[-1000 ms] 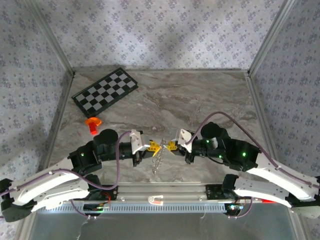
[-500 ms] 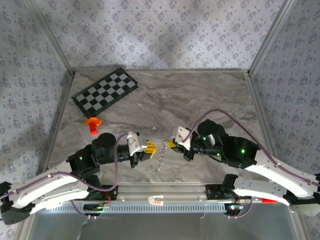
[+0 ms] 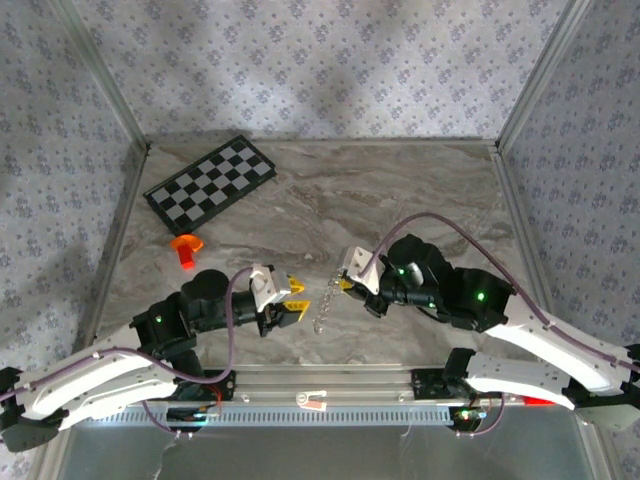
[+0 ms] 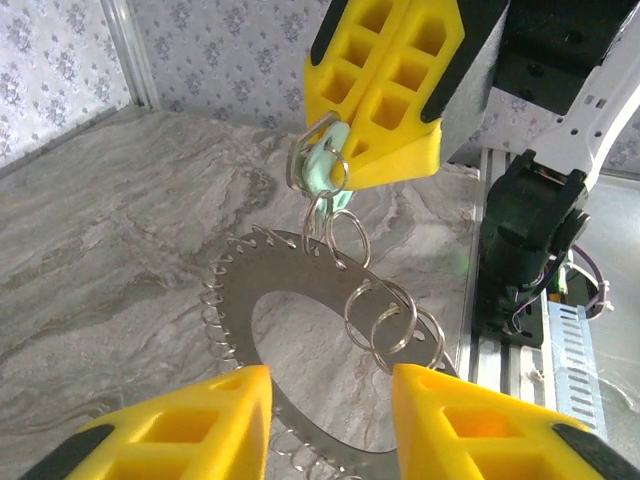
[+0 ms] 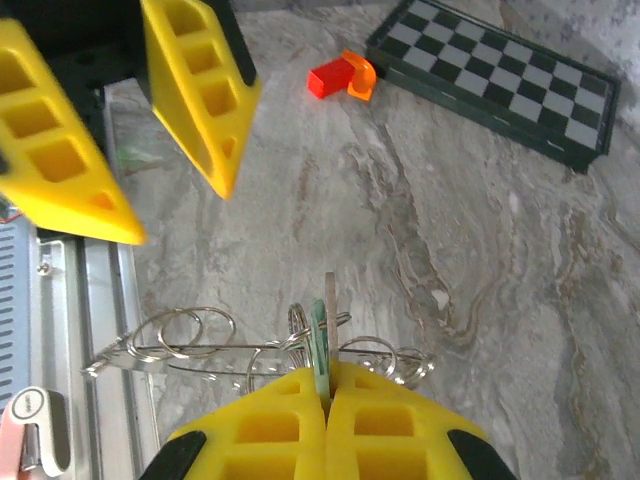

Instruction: Put the keys on the keyring

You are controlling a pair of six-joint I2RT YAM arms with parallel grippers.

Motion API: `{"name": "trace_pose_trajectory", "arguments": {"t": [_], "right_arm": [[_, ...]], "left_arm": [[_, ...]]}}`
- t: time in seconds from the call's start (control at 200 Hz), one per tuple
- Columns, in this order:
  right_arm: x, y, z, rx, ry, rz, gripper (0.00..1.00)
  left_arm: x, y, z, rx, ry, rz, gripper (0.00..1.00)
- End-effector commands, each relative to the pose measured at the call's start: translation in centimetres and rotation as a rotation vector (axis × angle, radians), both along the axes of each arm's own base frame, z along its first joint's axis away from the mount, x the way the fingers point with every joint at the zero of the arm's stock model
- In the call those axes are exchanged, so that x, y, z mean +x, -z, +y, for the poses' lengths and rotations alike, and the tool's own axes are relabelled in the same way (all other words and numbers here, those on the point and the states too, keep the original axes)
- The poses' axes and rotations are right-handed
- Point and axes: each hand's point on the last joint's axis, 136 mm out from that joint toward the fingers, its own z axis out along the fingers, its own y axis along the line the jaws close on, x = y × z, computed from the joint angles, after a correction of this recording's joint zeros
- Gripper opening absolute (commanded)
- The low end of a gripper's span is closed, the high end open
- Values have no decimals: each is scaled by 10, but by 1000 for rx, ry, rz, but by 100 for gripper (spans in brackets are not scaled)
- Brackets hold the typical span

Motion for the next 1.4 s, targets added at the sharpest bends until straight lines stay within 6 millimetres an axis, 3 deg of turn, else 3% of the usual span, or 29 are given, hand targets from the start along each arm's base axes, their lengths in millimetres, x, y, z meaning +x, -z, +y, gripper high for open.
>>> {"name": "trace_pose_trajectory", "arguments": {"t": [0.0, 0.21, 0.3, 0.44, 0.54, 0.82, 0.905, 0.93, 1.394], "right_arm": [[10, -12, -6, 16, 66, 8, 0], [26, -5, -11, 8, 137, 55, 0], [35, -1, -14, 7, 173, 80, 0], [52, 6, -22, 5, 249, 132, 0], [61, 8, -25, 8, 285, 159, 0], [81, 10, -25, 11, 344, 213, 0], [88, 22, -26, -25, 367, 238, 0], [91, 11, -25, -7, 371, 224, 0], [121, 18, -16, -23, 419, 234, 0]], "left_arm": [[3, -6, 4, -21, -31, 0, 42], [11, -5, 15, -39, -107, 6, 63], [10, -6, 18, -55, -109, 11, 77], [10, -6, 20, -62, -116, 22, 86], [11, -4, 21, -61, -125, 31, 99], [16, -1, 24, -60, -163, 42, 100], [17, 2, 24, -58, -174, 48, 100], [18, 2, 25, -57, -178, 48, 100], [23, 9, 30, -36, -223, 64, 100]]}}
